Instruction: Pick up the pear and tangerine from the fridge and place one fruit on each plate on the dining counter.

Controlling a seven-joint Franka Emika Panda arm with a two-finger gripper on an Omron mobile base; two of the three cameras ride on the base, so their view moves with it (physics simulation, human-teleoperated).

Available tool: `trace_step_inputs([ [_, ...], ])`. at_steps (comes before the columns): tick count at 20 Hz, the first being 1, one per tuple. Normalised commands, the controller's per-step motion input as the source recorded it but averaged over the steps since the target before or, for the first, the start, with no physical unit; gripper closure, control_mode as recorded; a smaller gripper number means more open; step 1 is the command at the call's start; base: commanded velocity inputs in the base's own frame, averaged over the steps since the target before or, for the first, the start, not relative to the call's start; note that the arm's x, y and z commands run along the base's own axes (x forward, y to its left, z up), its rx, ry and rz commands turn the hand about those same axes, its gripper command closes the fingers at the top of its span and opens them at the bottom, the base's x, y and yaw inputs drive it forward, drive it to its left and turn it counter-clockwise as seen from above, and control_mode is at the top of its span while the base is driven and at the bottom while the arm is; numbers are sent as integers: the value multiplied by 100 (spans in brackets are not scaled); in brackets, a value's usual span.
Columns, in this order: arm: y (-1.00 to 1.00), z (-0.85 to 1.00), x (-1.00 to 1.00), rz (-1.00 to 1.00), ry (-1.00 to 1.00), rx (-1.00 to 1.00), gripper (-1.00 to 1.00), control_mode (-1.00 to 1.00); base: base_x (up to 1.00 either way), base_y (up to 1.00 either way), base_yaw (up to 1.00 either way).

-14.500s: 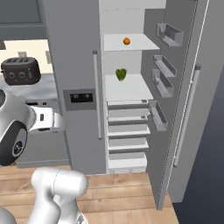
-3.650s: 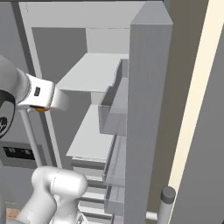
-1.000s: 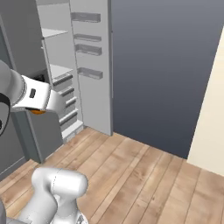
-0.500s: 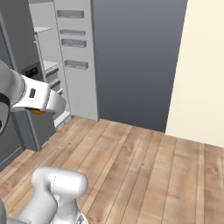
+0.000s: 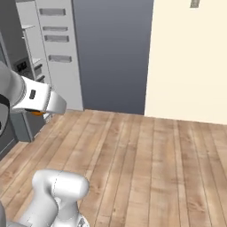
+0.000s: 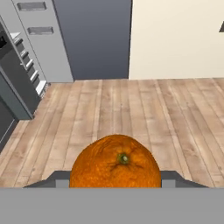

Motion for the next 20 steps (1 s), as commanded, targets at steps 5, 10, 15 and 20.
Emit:
trace_step_inputs([
  [5, 0, 0, 0, 0, 0, 0, 100, 100, -88, -17, -31],
  [10, 0, 0, 0, 0, 0, 0, 100, 100, -34, -68, -30],
  [15, 0, 0, 0, 0, 0, 0, 100, 100, -20, -78, -32],
  [20, 0, 0, 0, 0, 0, 0, 100, 100, 0, -89, -30],
])
